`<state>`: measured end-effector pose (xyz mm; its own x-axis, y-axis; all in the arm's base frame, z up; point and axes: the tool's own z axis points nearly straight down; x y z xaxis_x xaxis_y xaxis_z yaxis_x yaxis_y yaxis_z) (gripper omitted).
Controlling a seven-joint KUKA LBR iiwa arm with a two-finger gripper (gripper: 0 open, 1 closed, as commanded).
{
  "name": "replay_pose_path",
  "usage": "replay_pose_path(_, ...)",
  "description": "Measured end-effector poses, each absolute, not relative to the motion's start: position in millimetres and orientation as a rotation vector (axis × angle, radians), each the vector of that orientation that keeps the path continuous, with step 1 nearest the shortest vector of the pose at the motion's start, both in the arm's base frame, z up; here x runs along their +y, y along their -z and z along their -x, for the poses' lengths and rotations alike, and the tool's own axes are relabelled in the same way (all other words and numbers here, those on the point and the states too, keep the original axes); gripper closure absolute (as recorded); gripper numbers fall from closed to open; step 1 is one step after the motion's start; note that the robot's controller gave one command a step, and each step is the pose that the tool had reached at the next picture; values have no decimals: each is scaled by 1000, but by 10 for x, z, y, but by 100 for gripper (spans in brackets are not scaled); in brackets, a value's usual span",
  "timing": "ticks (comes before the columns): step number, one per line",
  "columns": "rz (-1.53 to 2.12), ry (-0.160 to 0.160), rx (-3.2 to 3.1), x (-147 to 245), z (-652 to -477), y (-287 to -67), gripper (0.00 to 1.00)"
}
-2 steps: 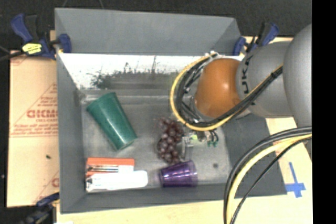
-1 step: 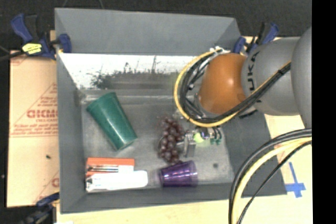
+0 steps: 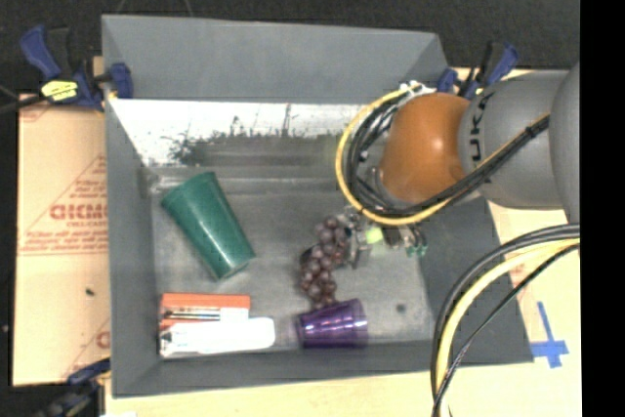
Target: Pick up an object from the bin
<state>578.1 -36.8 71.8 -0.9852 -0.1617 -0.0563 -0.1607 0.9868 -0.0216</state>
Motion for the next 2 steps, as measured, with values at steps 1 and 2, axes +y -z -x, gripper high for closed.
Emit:
replay_pose_path(1,248,26,3073,-367,-5781,-718,100)
replay_pose_path(2,239,29,3063,-380,-5866,-1672,100)
